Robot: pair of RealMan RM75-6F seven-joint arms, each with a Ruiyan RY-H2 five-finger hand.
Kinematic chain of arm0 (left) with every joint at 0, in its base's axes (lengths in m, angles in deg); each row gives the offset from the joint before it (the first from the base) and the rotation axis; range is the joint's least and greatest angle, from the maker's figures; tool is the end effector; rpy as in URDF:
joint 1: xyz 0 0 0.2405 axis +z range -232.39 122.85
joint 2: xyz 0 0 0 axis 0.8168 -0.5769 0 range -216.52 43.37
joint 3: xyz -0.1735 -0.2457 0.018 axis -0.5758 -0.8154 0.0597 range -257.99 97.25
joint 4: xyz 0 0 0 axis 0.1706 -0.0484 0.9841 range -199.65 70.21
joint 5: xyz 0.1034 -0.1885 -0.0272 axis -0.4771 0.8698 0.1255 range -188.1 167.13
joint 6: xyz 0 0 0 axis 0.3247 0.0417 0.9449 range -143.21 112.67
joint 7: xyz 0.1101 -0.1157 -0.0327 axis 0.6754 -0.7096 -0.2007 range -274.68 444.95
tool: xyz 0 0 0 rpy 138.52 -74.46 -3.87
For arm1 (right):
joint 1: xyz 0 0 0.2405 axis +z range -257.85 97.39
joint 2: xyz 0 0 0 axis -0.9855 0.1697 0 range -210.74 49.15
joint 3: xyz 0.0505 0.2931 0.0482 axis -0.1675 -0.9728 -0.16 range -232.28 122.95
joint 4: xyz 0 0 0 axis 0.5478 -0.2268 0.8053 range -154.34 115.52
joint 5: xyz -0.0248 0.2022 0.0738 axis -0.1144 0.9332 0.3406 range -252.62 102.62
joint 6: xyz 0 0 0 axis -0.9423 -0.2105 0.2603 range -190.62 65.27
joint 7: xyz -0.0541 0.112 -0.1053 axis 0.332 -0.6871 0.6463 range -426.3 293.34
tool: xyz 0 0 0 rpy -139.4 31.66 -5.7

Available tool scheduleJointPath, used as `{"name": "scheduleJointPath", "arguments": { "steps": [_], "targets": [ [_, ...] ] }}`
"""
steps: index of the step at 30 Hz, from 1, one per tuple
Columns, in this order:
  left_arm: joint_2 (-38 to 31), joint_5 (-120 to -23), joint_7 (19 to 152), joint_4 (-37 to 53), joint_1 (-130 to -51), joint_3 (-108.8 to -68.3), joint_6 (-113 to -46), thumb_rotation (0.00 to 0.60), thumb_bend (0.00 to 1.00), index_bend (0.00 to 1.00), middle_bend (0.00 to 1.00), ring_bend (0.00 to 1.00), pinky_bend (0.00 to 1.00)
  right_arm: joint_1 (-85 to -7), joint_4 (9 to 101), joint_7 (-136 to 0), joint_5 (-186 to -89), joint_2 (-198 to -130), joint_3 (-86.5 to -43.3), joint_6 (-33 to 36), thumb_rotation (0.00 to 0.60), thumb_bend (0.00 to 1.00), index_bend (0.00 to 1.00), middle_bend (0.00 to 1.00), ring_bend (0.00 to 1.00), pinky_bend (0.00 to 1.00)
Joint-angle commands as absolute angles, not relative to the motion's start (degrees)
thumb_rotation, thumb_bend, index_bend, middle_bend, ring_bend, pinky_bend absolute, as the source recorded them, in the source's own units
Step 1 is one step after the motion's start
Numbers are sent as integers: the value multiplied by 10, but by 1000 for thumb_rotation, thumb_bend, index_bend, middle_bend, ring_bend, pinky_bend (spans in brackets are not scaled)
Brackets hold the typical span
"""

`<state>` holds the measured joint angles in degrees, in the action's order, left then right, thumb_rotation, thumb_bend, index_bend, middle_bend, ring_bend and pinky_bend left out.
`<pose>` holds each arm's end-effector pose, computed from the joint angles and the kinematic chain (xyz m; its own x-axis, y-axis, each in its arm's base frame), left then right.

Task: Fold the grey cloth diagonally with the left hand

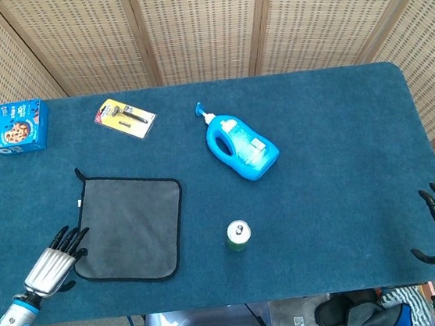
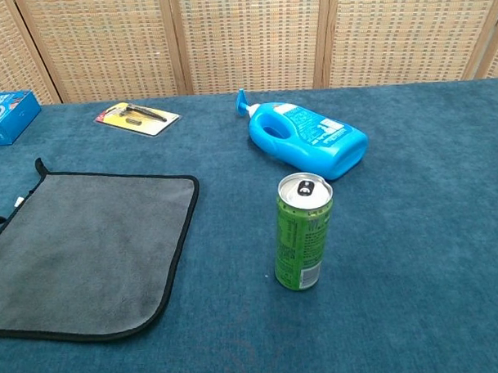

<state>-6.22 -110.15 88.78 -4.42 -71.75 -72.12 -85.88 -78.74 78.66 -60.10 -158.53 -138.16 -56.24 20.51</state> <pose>-0.3989 0.2415 0.0463 0.7729 0.2049 0.6006 0.6170 -0.4638 -0.6358 -0.3615 -0.1767 0.1997 0.5028 -0.0894 0.8598 -0.8573 0.0756 0.5092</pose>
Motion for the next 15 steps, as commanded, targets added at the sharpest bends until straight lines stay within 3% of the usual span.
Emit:
{"name": "scheduleJointPath", "arguments": {
  "steps": [1,15],
  "targets": [
    [-58,-1100,885,-47,-720,-723,-859,600,119,371,0,0,0,-787,787,-601,-1585,-1382,-563,205,600,0,0,0,0,0],
    [-48,-1093,890,-51,-729,-720,-850,600,120,465,0,0,0,-789,786,-603,-1585,-1381,-563,206,600,0,0,0,0,0]
  ]
}}
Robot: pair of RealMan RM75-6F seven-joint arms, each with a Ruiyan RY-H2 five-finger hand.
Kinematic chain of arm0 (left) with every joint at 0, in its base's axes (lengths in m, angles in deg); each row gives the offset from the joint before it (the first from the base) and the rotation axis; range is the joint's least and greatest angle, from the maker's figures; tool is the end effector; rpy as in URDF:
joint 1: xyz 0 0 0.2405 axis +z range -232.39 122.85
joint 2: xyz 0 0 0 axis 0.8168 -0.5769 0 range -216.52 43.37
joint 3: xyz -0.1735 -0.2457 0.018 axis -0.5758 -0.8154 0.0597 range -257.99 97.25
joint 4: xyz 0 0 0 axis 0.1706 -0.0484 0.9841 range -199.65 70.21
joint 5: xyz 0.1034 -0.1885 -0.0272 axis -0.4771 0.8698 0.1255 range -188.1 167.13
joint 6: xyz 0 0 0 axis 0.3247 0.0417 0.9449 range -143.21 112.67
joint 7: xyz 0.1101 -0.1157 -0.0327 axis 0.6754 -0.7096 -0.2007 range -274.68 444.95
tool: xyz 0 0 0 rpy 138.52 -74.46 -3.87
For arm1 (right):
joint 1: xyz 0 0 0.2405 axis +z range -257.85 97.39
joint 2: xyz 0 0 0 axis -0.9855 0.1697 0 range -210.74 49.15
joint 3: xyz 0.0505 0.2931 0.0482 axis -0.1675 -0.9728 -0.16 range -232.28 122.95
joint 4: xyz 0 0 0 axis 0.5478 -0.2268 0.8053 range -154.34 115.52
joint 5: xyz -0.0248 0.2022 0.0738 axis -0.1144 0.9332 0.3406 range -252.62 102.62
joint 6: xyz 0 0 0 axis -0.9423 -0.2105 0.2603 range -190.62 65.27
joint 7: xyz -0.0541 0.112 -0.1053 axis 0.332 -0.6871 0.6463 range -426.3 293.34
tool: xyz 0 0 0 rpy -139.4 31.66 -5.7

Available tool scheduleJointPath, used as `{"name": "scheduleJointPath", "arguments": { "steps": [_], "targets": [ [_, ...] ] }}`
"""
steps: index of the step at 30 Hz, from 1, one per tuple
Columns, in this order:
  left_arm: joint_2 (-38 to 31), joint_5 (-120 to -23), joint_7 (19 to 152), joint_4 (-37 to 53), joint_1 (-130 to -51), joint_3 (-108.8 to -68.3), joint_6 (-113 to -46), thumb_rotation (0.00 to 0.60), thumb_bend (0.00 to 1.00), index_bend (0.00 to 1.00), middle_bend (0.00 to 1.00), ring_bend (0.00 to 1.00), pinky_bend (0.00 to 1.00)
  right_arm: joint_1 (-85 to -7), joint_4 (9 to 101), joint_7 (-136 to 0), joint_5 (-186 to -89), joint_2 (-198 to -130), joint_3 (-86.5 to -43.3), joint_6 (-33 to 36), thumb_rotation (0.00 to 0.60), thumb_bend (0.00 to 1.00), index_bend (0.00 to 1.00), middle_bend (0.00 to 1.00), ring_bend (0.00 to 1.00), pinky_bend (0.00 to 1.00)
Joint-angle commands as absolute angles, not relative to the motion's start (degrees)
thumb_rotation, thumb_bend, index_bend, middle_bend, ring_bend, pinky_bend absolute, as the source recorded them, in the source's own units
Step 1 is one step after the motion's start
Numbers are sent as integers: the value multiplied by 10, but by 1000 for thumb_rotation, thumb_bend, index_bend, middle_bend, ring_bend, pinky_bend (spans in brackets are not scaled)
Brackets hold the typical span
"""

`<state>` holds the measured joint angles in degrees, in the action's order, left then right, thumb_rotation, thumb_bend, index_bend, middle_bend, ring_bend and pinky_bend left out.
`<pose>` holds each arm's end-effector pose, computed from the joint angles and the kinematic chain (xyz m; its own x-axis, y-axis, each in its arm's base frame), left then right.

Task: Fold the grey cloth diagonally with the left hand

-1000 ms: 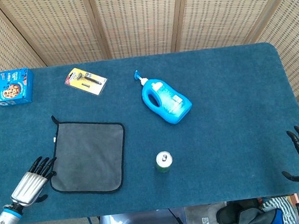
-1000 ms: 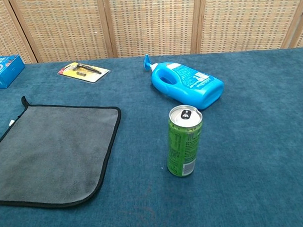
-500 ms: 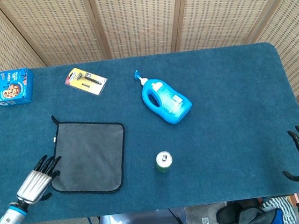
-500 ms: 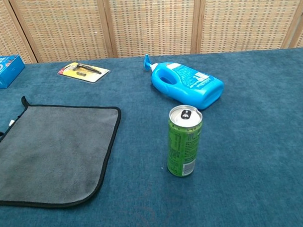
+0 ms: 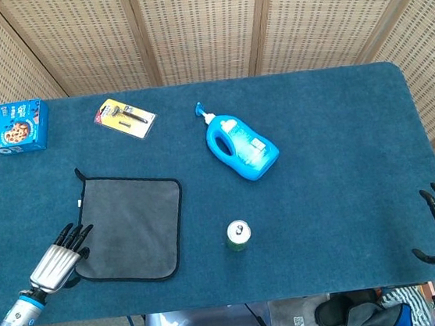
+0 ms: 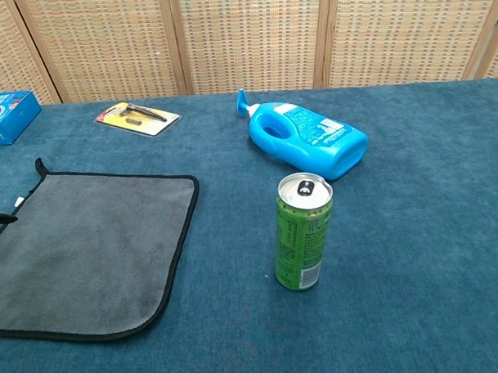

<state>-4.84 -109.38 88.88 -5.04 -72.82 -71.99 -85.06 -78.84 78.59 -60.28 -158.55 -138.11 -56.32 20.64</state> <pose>-0.3953 0.2482 0.0365 0.7703 0.2077 0.6029 0.6193 -0.4695 -0.6294 -0.3618 -0.1764 0.2006 0.5021 -0.0863 0.8605 -0.8578 0.0773 0.5082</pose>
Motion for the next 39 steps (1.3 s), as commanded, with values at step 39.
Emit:
{"name": "scheduleJointPath", "arguments": {
  "steps": [39],
  "targets": [
    [-16,-1062,922,-63,-733,-736,-850,600,210,595,0,0,0,-790,787,-604,-1589,-1380,-561,207,600,0,0,0,0,0]
  ]
}}
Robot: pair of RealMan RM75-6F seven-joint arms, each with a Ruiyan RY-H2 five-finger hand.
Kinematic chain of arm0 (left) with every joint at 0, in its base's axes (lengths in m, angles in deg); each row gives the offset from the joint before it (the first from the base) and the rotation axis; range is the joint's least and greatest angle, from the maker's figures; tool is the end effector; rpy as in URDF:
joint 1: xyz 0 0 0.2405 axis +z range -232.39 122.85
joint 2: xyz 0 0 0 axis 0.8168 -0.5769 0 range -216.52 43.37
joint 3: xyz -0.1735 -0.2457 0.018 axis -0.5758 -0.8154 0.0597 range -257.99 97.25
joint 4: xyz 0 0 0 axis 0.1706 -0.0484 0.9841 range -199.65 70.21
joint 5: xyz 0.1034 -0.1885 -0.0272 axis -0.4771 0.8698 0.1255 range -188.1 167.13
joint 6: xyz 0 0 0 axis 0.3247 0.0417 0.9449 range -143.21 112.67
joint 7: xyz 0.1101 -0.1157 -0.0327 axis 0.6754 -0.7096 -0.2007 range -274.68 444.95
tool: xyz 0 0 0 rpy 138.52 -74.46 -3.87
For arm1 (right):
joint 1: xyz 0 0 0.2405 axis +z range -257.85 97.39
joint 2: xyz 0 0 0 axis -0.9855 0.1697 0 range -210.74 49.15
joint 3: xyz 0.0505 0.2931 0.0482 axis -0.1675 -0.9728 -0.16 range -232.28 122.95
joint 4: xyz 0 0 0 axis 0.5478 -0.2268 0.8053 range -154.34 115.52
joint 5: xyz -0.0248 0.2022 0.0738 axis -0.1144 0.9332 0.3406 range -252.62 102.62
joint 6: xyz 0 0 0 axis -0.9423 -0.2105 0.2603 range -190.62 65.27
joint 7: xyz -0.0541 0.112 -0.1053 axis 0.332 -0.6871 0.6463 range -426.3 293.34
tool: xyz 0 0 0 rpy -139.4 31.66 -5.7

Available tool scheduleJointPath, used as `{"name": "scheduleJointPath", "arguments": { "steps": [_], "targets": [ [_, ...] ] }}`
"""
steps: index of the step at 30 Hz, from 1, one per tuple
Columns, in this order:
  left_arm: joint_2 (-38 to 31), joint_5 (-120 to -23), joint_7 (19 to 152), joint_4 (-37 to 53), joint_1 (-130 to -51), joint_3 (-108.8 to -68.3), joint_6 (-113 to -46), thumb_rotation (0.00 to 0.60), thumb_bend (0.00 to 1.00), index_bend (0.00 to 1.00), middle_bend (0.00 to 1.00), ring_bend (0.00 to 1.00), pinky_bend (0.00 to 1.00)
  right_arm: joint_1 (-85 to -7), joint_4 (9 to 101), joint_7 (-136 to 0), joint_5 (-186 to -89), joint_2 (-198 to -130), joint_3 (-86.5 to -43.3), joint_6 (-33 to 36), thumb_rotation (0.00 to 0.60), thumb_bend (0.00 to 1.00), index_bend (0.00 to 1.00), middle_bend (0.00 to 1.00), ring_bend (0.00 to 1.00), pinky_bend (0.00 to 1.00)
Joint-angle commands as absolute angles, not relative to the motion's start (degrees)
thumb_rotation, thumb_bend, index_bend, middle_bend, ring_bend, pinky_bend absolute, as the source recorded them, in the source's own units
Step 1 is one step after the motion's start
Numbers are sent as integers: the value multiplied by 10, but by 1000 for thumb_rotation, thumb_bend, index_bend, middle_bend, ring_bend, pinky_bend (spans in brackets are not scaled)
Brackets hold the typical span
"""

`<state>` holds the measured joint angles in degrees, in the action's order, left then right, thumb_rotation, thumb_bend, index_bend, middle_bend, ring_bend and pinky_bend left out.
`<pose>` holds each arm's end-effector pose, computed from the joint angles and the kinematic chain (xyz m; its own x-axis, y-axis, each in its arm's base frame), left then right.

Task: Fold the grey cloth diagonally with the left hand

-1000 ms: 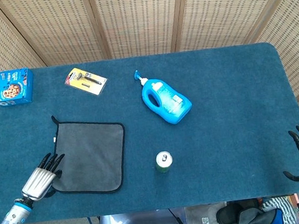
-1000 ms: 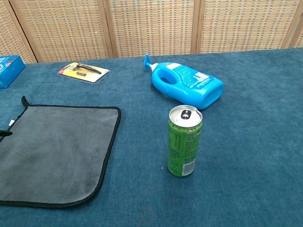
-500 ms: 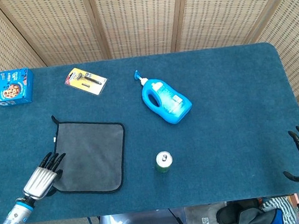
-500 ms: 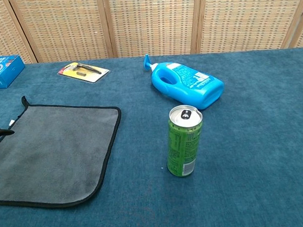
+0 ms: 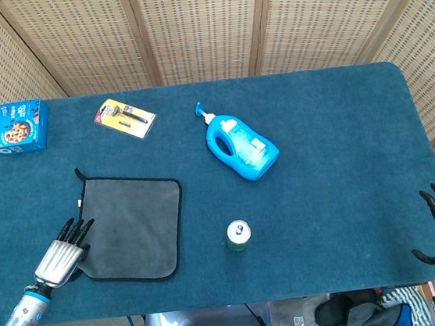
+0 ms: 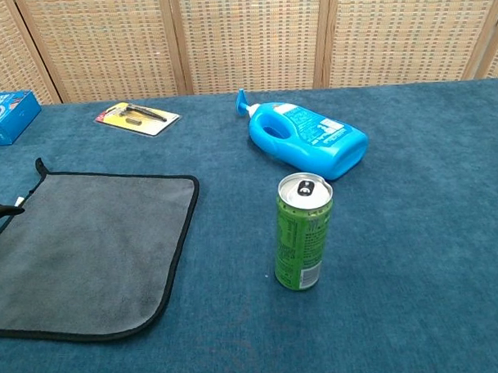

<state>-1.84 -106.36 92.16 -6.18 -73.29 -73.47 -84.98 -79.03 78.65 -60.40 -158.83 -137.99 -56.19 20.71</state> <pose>-0.3902 0.2594 0.0233 0.7743 0.1763 0.6077 0.6153 -0.4339 -0.6581 -0.3617 -0.1748 0.2008 0.5015 -0.0884 0.8606 -0.8581 0.0757 0.5078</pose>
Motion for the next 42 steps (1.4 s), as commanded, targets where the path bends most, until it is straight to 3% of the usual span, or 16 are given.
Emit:
{"name": "scheduleJointPath", "arguments": {
  "steps": [1,3,9,27,36,42],
  "targets": [
    [-14,-1061,923,-64,-734,-737,-850,600,212,595,0,0,0,-790,787,-604,-1589,-1380,-561,207,600,0,0,0,0,0],
    [-12,-1061,926,-67,-734,-739,-853,600,221,595,0,0,0,-790,787,-604,-1589,-1380,-561,207,600,0,0,0,0,0],
    [-10,-1063,922,-65,-735,-737,-856,600,377,595,0,0,0,-790,787,-605,-1589,-1379,-561,206,600,0,0,0,0,0],
    [-22,-1066,927,-44,-746,-745,-867,600,380,595,0,0,0,-790,788,-605,-1589,-1378,-560,204,600,0,0,0,0,0],
    [-30,-1051,954,-17,-779,-770,-836,600,380,595,0,0,0,-789,786,-606,-1585,-1380,-561,200,600,0,0,0,0,0],
    [-18,-1027,975,-9,-824,-808,-795,600,380,595,0,0,0,-786,779,-615,-1573,-1382,-564,191,600,0,0,0,0,0]
  ]
}}
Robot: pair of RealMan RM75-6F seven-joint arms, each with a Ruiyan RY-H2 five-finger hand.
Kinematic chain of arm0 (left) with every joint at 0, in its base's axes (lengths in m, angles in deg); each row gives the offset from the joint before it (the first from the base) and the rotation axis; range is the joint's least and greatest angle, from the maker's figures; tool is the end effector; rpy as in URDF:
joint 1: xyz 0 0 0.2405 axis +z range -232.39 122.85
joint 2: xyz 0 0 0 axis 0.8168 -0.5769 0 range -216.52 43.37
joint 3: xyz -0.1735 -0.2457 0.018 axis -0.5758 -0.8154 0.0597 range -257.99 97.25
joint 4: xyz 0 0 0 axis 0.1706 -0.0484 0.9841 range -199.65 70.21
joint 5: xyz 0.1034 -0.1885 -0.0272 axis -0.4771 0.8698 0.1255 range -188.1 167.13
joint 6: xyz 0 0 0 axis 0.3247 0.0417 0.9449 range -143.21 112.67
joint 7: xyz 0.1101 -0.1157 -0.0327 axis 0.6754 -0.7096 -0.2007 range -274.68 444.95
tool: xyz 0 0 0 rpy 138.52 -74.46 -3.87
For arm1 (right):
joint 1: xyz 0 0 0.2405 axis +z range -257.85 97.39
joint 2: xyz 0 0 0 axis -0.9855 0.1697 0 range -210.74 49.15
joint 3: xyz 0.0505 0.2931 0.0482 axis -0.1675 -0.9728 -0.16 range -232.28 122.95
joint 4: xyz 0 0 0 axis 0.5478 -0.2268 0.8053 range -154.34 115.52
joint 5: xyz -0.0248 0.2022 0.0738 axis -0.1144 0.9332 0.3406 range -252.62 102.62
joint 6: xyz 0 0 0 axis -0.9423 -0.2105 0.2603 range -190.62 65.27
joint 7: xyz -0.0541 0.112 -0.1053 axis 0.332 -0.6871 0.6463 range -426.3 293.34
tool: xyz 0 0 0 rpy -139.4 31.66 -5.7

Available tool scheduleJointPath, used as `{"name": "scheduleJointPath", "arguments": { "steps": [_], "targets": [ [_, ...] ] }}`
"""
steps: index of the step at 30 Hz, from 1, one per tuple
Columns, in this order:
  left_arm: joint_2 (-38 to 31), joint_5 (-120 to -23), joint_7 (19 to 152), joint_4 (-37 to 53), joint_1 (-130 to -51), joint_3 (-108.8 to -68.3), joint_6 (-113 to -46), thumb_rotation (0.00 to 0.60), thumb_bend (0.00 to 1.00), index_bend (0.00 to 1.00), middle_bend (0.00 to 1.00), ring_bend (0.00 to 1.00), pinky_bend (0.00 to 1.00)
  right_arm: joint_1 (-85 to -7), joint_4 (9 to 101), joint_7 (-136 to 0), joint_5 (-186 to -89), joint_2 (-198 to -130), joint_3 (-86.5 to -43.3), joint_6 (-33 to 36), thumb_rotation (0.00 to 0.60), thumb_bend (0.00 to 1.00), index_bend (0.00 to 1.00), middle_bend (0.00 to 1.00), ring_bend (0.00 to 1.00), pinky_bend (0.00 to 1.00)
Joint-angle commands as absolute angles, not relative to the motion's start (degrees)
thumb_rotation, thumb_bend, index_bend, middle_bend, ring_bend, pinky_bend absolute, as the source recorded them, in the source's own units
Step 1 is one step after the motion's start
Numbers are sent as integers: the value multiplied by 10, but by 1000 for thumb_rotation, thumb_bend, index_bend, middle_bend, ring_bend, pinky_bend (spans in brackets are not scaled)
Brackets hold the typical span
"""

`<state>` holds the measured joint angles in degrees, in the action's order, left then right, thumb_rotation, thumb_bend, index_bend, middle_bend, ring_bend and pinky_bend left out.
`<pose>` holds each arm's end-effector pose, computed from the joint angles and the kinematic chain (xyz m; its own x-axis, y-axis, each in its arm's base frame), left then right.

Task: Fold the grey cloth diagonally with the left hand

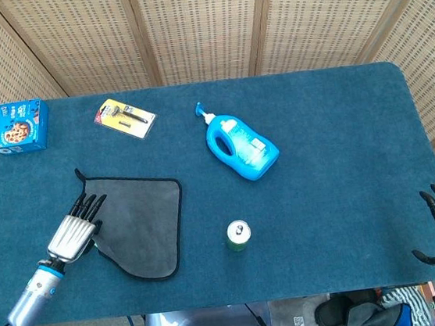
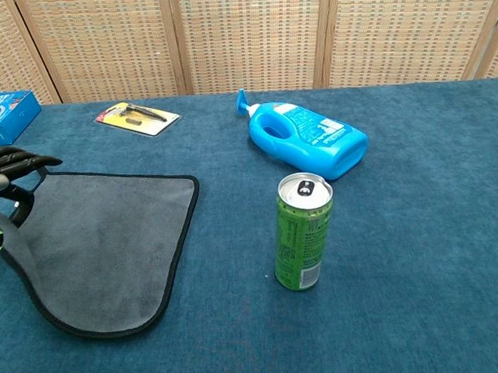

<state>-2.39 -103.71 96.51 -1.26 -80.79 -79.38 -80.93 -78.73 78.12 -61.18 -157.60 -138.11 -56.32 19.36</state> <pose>-0.3367 0.3244 0.0242 0.7731 0.0727 0.6302 0.5891 -0.4506 -0.6707 -0.3671 -0.1766 0.1994 0.4911 -0.1074 0.8645 -0.8609 0.0918 0.5004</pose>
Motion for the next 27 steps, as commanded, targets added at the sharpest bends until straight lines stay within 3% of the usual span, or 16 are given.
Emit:
{"name": "scheduleJointPath", "arguments": {
  "steps": [1,27],
  "targets": [
    [-16,-1024,977,-7,-831,-813,-789,600,380,595,0,0,0,-786,777,-617,-1571,-1382,-565,189,600,0,0,0,0,0],
    [60,-967,1097,-15,-986,-890,-667,600,380,595,0,0,0,-782,752,-654,-1546,-1382,-571,168,600,0,0,0,0,0]
  ]
}}
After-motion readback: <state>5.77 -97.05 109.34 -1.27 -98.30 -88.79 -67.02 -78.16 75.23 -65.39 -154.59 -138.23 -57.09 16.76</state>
